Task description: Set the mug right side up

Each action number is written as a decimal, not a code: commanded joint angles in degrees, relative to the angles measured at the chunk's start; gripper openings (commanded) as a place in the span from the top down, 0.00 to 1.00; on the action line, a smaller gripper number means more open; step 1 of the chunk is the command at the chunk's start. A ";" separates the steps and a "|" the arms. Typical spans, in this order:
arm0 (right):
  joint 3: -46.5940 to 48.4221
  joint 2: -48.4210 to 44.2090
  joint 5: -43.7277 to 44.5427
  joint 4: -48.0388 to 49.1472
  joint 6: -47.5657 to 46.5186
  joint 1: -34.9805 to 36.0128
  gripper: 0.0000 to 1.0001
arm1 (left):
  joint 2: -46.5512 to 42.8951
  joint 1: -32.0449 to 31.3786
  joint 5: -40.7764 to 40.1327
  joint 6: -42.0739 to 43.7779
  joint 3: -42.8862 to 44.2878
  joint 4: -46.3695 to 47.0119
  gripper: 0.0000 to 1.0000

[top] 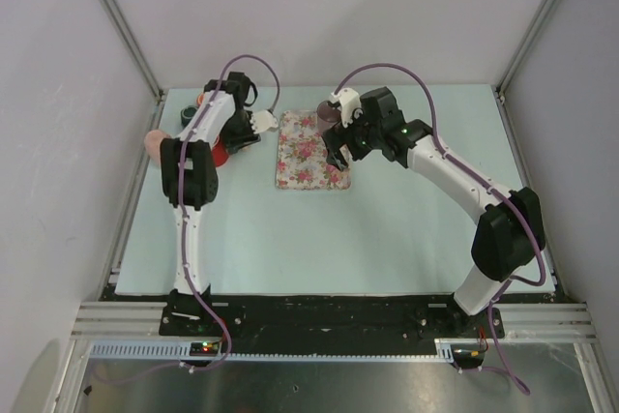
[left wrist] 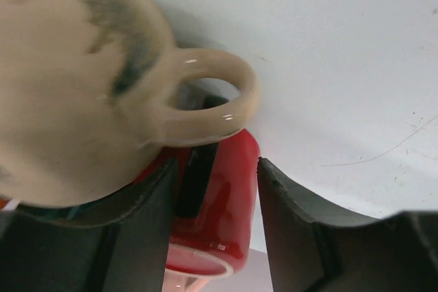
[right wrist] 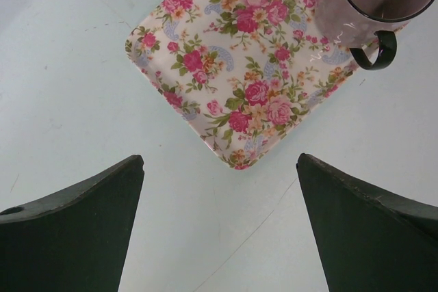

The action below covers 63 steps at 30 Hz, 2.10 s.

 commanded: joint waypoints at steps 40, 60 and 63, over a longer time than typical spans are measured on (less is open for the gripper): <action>0.03 -2.55 -8.06 -0.90 -0.21 0.22 0.01 | -15.74 0.37 -15.77 24.32 -30.32 15.88 0.65; -3.72 -7.18 -10.66 1.94 3.63 0.22 0.01 | -27.18 0.37 1.76 1.99 -30.80 15.45 1.00; -5.87 -8.68 -11.63 3.21 3.61 0.29 0.01 | -29.60 0.32 5.73 -3.28 -30.74 14.85 1.00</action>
